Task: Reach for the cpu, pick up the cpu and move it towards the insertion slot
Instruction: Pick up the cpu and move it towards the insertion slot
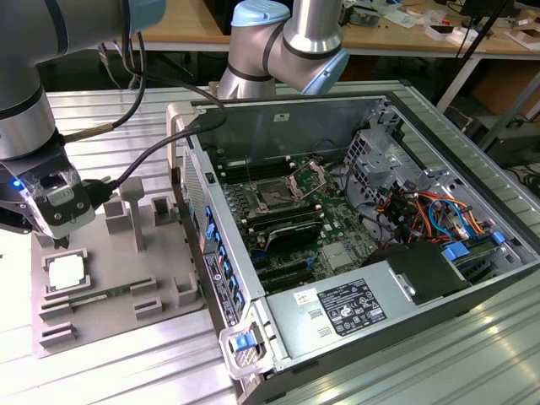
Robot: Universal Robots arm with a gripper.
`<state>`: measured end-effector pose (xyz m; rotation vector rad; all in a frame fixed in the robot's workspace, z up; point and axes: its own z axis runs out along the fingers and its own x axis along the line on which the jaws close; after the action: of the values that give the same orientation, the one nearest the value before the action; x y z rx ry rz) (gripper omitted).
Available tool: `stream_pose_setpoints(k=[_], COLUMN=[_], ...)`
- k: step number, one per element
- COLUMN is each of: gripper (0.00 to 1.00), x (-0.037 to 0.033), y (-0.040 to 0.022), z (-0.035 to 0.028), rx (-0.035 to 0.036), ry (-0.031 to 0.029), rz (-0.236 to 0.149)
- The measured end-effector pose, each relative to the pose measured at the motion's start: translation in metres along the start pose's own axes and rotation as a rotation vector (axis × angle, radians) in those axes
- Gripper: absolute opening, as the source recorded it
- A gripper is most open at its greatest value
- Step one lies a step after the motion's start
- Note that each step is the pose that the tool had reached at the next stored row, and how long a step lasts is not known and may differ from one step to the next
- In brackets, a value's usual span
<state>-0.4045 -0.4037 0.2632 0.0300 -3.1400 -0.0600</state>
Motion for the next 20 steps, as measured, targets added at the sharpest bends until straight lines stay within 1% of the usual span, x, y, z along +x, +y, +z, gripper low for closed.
stream_pose_setpoints(k=[20], gripper=[0.11], x=[0.0], y=[-0.0001], z=[0.0036], rx=[0.0], ry=[0.0001], rz=[0.0])
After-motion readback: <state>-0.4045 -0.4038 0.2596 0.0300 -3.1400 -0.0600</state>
